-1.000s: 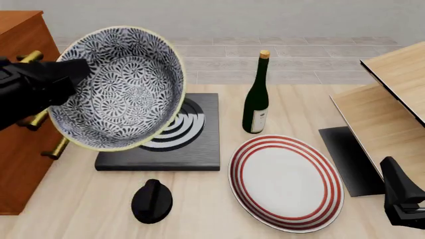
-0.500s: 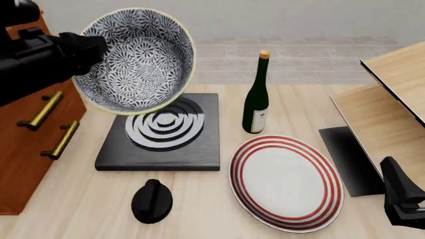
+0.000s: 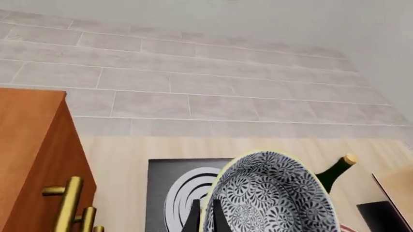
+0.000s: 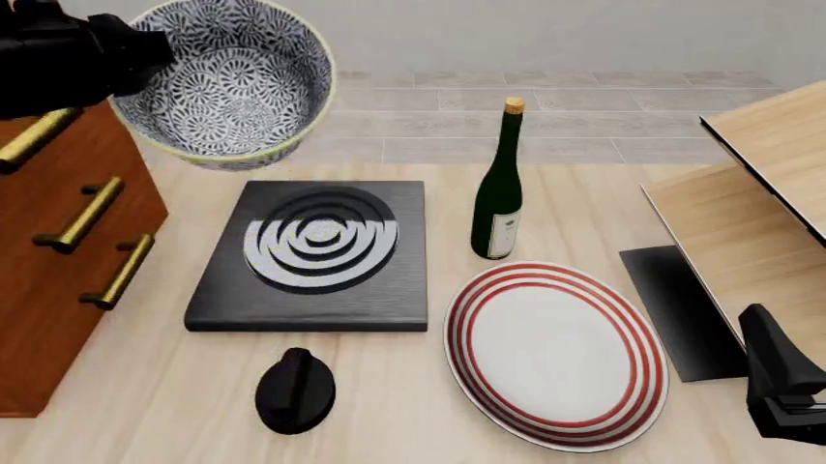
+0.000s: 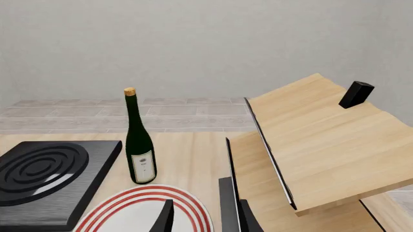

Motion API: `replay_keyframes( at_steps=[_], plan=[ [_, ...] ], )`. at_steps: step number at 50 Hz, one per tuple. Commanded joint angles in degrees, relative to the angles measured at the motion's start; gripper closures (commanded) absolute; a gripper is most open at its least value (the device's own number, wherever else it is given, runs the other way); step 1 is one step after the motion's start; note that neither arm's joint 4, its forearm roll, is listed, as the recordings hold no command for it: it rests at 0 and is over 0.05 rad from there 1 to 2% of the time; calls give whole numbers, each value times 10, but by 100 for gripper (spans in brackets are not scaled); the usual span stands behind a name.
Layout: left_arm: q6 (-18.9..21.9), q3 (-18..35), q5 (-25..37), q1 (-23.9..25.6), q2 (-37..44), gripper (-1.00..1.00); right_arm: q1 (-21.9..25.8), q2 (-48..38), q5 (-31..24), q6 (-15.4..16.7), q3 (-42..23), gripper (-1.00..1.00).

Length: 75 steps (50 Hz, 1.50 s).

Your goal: Put the bowl on the top of the cabinet.

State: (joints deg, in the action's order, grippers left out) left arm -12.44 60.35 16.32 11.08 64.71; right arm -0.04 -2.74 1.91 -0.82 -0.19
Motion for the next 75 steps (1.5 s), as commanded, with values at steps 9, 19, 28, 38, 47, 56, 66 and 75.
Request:
replay_keyframes(
  at_steps=[9, 19, 28, 38, 47, 56, 66, 75],
  plan=[
    [-44, 61, 48, -45, 19, 100, 0, 0, 0, 0, 0, -100],
    [-73, 76, 60, -44, 26, 100, 0, 0, 0, 0, 0, -100],
    [-101, 91, 86, -88, 16, 100, 0, 0, 0, 0, 0, -100],
    [-135, 109, 110, -90, 21, 100, 0, 0, 0, 0, 0, -100],
    [-137, 132, 134, -103, 24, 100, 0, 0, 0, 0, 0, -100],
    [-132, 163, 157, -118, 33, 100, 0, 0, 0, 0, 0, -100],
    [-139, 184, 197, -177, 39, 100, 0, 0, 0, 0, 0, -100],
    [-141, 214, 230, -206, 42, 100, 0, 0, 0, 0, 0, -100]
  ],
)
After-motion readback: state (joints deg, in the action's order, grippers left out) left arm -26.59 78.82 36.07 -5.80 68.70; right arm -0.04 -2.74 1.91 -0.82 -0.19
